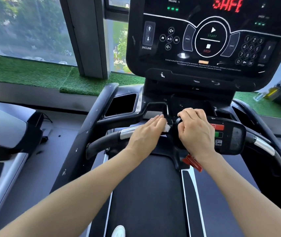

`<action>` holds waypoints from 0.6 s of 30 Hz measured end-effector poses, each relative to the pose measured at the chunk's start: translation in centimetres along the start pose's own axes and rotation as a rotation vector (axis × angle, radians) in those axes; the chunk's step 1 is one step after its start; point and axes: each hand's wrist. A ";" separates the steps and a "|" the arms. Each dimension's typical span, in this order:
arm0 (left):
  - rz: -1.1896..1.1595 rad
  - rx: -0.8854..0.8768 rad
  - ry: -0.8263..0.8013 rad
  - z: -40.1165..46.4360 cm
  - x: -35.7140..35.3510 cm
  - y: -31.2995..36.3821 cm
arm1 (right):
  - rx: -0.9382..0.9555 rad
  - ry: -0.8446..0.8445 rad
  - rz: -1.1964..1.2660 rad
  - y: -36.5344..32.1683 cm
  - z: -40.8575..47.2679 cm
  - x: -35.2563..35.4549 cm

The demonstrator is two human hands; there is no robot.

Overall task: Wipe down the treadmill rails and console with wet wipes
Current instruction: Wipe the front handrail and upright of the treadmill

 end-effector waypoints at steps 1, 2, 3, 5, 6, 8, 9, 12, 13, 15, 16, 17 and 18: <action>0.018 0.012 -0.024 -0.5 0.0 -0.4 | 0.004 0.000 0.002 0.0 0.0 0.0; 0.021 0.019 -0.045 -1.3 0.1 -1.1 | 0.005 0.001 0.002 0.1 -0.1 0.1; 0.021 0.028 -0.061 -2.0 0.2 -1.8 | 0.006 0.002 0.001 0.1 -0.1 0.1; 0.012 0.001 -0.029 -2.9 0.5 -2.7 | 0.003 0.004 0.002 0.1 -0.1 0.0; 0.043 -0.029 0.021 -2.9 0.4 -2.8 | 0.001 0.006 0.001 0.1 -0.1 0.0; 0.102 -0.014 0.057 -2.0 0.8 -2.3 | 0.002 0.003 -0.006 0.1 -0.1 0.0; 0.103 0.036 0.000 -1.2 1.2 -1.9 | 0.004 0.002 -0.011 0.2 -0.1 0.0; 0.081 0.220 -0.227 1.5 1.6 -1.6 | 0.007 -0.002 -0.012 0.2 -0.1 0.0; 0.056 0.231 -0.228 1.8 1.4 -1.9 | 0.006 -0.004 -0.005 0.2 -0.1 0.0; 0.001 0.160 -0.157 1.0 1.5 -1.9 | 0.006 -0.004 0.006 0.2 -0.1 0.0; -0.028 0.091 -0.100 0.0 1.4 -2.0 | 0.008 0.000 0.004 0.2 -0.1 -0.1; -0.035 0.024 -0.064 -1.1 1.4 -2.2 | 0.010 0.006 -0.003 0.2 -0.1 -0.1; -0.046 -0.026 -0.043 -2.1 1.3 -2.3 | 0.011 0.011 -0.009 0.2 -0.1 -0.1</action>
Point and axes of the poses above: each hand's wrist, its own z-axis towards the middle knuckle, its own x-axis out of the back of the hand, y = z × x, and after that the axes turned 8 degrees about z, right-handed
